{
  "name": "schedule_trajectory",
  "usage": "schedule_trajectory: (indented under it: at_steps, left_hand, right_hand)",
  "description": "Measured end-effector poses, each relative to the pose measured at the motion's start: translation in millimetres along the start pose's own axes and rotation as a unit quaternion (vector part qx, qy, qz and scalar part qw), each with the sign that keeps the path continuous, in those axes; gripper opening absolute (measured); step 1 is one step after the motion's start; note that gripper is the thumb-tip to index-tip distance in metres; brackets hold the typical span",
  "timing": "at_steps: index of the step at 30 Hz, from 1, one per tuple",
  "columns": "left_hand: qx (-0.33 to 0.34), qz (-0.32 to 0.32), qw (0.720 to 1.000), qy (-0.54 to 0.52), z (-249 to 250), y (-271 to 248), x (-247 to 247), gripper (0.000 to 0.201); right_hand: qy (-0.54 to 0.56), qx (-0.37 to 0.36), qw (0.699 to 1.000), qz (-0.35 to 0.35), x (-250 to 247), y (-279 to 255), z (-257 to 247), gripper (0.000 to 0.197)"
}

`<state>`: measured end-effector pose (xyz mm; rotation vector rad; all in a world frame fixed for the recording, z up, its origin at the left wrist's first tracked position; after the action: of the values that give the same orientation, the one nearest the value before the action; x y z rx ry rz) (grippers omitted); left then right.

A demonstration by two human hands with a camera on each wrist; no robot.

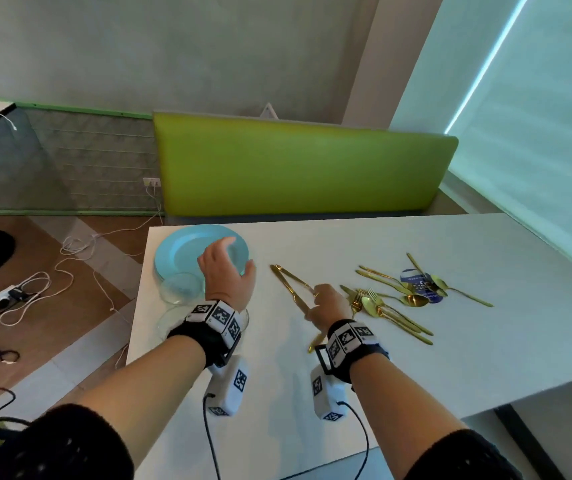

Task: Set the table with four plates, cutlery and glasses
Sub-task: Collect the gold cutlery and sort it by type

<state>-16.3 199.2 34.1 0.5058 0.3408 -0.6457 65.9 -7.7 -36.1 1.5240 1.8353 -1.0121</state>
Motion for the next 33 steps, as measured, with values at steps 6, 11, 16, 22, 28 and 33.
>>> schedule_trajectory:
  at_steps: [6,11,16,22,28,33]
  left_hand:
    - [-0.013,-0.139,0.990,0.027,36,6,89,0.044]
    - [-0.040,-0.242,0.963,0.109,35,9,170,0.039]
    - [-0.029,-0.331,0.907,0.261,16,9,225,0.034]
    - [0.010,-0.412,0.832,0.372,-12,7,264,0.038]
    - [0.047,-0.444,0.793,0.415,-29,5,285,0.036]
    - [0.107,-0.446,0.788,0.410,-33,8,294,0.032]
  right_hand:
    - [-0.050,0.015,0.997,0.048,-61,31,44,0.042]
    - [-0.044,0.059,0.995,0.073,-105,74,96,0.036]
    - [-0.042,0.080,0.993,0.072,-135,119,132,0.034]
    - [-0.042,0.095,0.992,0.065,-146,161,158,0.033]
    - [-0.044,0.097,0.993,0.052,-137,180,171,0.032]
    - [-0.040,0.105,0.993,0.043,-124,181,179,0.027]
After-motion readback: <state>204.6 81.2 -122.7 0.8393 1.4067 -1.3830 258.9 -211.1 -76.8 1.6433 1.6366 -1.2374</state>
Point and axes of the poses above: each hand's wrist, its own y-axis towards the middle knuckle, its own x-axis out of the palm, z = x × y, the point moved 8 cm from there along y, towards the middle knuckle, and after that the axes turned 6 degrees about z, right-handed, at the moved point
